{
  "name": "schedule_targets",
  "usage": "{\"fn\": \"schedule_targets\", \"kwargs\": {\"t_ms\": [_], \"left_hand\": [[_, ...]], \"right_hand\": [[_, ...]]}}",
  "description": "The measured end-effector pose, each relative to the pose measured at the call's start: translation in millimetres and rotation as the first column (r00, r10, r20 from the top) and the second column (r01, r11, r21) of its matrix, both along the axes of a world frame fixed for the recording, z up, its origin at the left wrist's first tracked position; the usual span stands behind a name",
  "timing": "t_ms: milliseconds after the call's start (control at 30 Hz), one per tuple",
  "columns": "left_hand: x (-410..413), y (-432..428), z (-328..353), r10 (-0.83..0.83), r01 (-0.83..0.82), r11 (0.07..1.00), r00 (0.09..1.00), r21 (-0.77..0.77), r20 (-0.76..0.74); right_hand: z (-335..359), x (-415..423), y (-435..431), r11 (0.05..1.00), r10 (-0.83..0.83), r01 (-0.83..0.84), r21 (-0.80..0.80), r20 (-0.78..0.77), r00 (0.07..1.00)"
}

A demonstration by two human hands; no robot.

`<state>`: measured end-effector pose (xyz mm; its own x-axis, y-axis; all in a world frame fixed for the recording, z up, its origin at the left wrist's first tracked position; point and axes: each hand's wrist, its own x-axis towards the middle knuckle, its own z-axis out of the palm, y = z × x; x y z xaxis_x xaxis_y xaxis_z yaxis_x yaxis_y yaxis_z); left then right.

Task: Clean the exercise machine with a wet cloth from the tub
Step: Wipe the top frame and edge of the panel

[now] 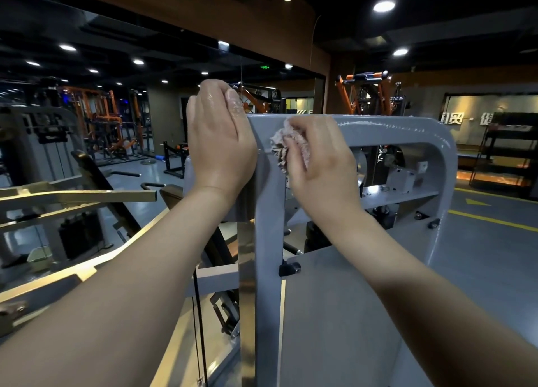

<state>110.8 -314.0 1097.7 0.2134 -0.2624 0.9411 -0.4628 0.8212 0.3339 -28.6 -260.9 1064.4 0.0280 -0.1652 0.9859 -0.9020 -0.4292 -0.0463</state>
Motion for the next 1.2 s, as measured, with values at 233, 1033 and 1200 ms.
{"fn": "schedule_targets", "kwargs": {"t_ms": [233,1033,1200], "left_hand": [[-1.0,-1.5,-1.2,0.026,-0.026,0.999,1.0,-0.019,-0.009],[4.4,-0.4,-0.6,-0.028,0.028,1.0,0.999,0.005,0.04],[4.5,0.1,-0.2,-0.031,0.031,1.0,0.998,-0.004,0.046]], "right_hand": [[-11.5,10.3,-6.0,0.997,0.044,-0.048,-0.056,-0.083,0.996],[-4.5,-3.6,2.7,1.0,0.006,-0.005,0.003,-0.165,0.986],[-12.5,15.1,3.8,0.999,-0.017,0.02,0.029,-0.079,0.997]]}}
